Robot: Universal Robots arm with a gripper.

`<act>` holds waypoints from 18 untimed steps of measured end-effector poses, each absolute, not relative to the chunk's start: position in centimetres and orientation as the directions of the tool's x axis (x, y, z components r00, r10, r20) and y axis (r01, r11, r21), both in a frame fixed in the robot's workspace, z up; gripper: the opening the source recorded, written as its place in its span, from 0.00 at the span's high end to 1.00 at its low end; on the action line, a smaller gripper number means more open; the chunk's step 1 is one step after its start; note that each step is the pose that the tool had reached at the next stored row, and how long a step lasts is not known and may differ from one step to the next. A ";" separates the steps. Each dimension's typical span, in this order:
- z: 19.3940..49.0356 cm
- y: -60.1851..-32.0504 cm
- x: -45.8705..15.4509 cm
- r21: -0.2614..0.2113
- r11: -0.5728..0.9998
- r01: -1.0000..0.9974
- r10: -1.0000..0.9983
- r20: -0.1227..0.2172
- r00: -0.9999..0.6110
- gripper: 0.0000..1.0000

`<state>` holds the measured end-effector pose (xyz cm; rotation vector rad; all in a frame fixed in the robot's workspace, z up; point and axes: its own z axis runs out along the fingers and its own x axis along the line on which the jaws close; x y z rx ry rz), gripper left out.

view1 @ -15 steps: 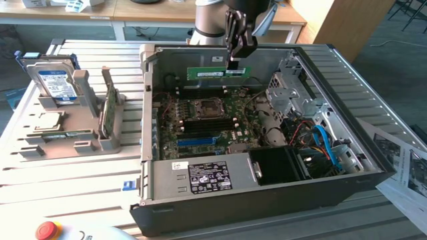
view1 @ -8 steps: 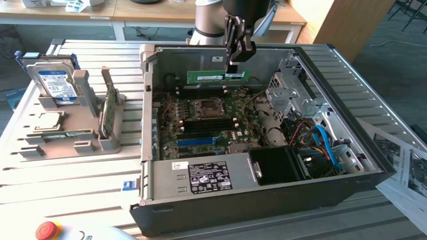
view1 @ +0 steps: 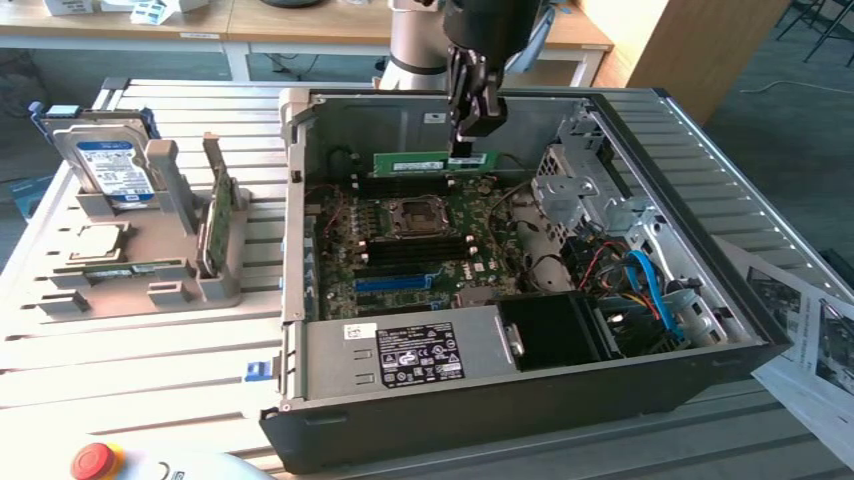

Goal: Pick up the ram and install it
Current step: 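Insert the ram into the slot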

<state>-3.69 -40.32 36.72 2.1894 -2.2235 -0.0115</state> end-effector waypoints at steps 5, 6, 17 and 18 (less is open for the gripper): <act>35.9 -40.3 -3.7 0.020 0.015 -1.000 -1.000 0.010 -0.015 0.88; 35.8 -40.3 -3.7 0.020 0.015 -1.000 -1.000 0.010 -0.015 0.88; 33.9 -40.3 -3.8 0.020 0.016 -1.000 -1.000 0.010 -0.015 0.88; 33.7 -40.3 -3.8 0.020 0.016 -1.000 -1.000 0.010 -0.015 0.88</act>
